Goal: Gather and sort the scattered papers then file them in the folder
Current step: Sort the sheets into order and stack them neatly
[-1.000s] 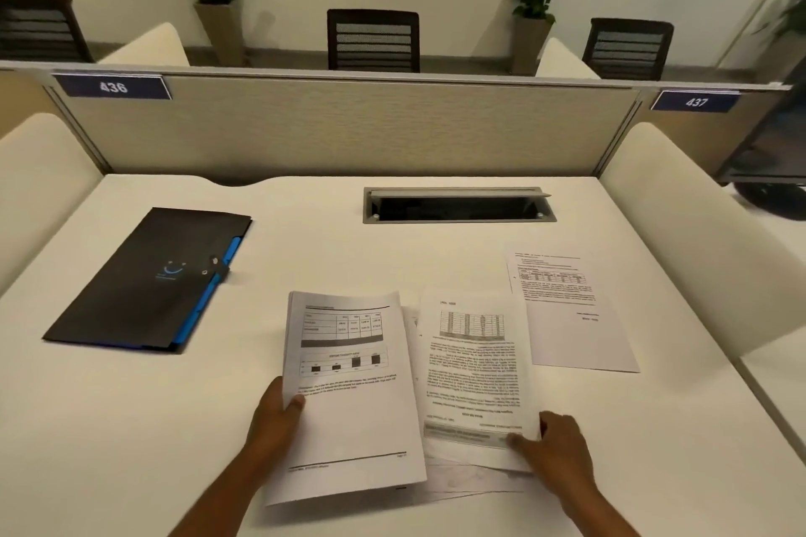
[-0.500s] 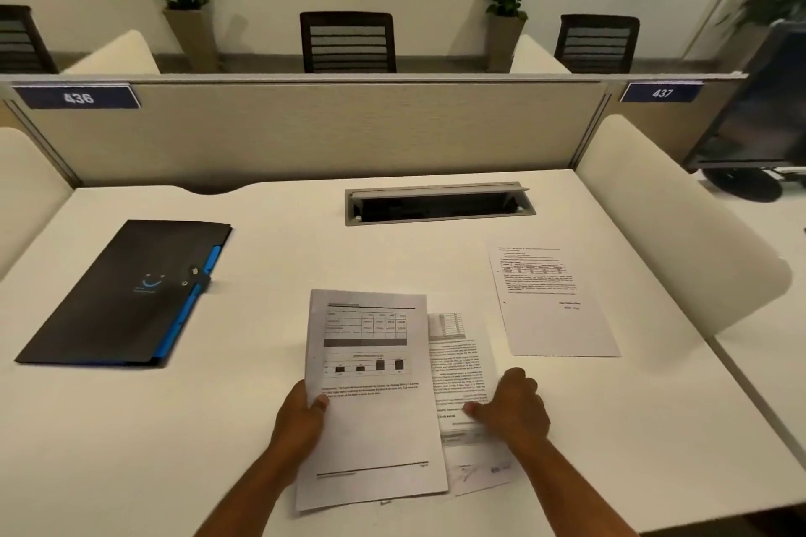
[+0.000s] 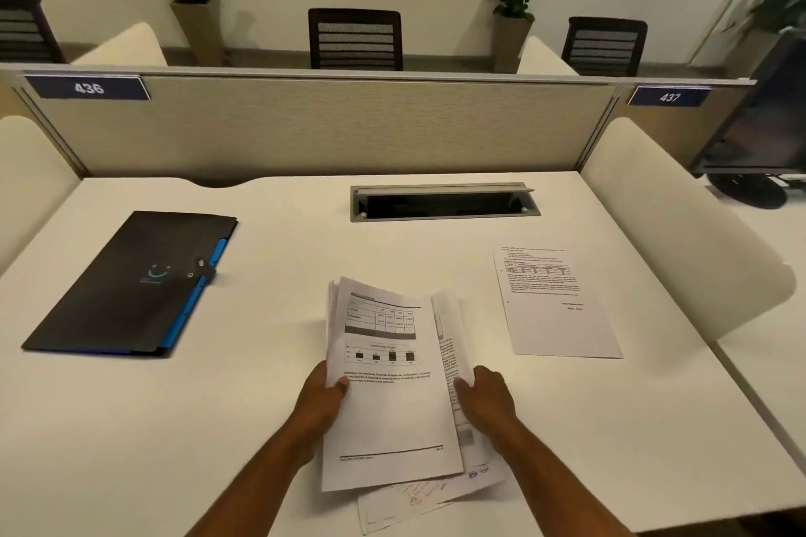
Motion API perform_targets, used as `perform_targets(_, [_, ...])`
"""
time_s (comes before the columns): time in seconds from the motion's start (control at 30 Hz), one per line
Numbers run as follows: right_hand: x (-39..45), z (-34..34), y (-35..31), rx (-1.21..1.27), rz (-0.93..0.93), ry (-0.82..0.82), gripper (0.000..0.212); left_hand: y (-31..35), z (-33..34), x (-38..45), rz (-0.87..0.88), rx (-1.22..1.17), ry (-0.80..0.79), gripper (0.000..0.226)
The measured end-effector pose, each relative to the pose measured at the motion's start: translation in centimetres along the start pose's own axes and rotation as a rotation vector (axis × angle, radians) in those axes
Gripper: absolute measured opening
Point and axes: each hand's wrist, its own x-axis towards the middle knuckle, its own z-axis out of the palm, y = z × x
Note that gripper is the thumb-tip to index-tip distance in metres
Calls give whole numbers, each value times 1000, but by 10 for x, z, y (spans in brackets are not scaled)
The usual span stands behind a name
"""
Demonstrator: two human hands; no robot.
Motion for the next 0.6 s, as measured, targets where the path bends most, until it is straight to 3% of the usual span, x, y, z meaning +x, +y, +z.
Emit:
perform_targets(0.07, [-1,0,-1,174,0,-17,39,2,4,0,20,-14,-5,38])
perform_targets(0.17, [-3,-2,-6,390,4,-96,51,7,9,0,17,-53,-42,39])
perform_targets(0.3, [-2,0,-11,412,-42,-177,67,6,12,0,20,-47,-81,38])
perform_targets(0.37, [-2,2,-10,414,-101,-193,59,4,12,-1,39,-20,-45,37])
perform_targets(0.47, [-3,1,-13,409,-193,-123,44,7,11,-3,136,-6,54,32])
perform_targets(0.6, [-17,-12,-37,571,-394,63,36,35,7,-15,424,24,155,40])
